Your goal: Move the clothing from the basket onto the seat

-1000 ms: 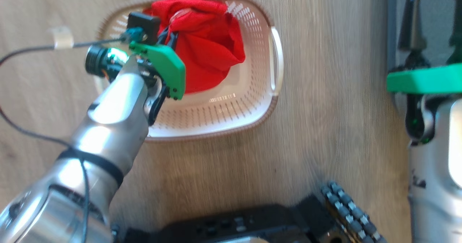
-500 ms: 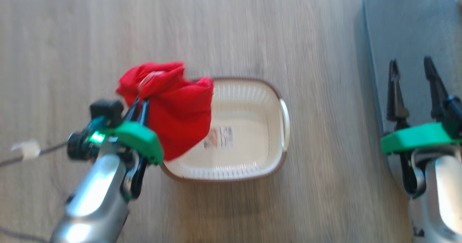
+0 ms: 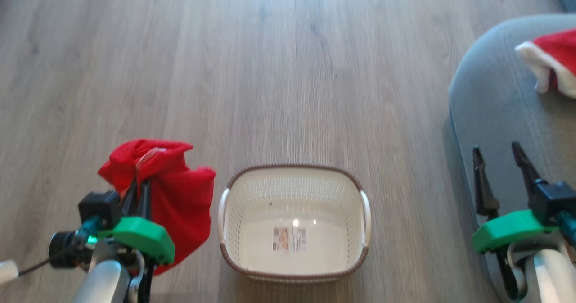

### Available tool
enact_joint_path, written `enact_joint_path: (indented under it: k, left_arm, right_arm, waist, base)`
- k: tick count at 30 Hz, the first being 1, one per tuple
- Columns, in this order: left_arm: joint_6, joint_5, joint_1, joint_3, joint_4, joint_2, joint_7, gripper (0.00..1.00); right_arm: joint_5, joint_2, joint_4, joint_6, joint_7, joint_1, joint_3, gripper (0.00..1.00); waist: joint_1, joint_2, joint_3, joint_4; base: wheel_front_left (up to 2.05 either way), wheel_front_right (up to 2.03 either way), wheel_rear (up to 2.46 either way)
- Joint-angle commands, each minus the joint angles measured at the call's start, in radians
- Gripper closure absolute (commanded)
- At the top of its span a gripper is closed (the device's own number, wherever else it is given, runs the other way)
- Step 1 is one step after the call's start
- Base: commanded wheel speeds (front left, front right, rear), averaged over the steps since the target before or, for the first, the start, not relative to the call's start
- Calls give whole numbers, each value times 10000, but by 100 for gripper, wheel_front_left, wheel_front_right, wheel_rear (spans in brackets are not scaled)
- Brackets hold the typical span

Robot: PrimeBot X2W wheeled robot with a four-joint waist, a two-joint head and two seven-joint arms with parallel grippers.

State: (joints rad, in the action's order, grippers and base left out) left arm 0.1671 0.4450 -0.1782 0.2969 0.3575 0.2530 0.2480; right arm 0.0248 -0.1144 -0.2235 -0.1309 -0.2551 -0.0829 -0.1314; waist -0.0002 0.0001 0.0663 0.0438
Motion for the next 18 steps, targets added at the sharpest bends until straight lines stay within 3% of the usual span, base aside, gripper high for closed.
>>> enact_joint_path:
  k: [1,18]
  left_arm:
    - [-61,-113,-184,-485,-397,312,137,100]
    - [-465,-740,759,-1280,-873,-6,137,100]
  right_arm:
    - [-90,-203,252,2,-67,-59,261,0]
    - [-63,16,-39,2,-67,653,422,0]
  waist:
    - [2,-1,-453,106]
    - [2,-1,-942,87]
  base:
    - [0,0,0]
    - [0,0,0]
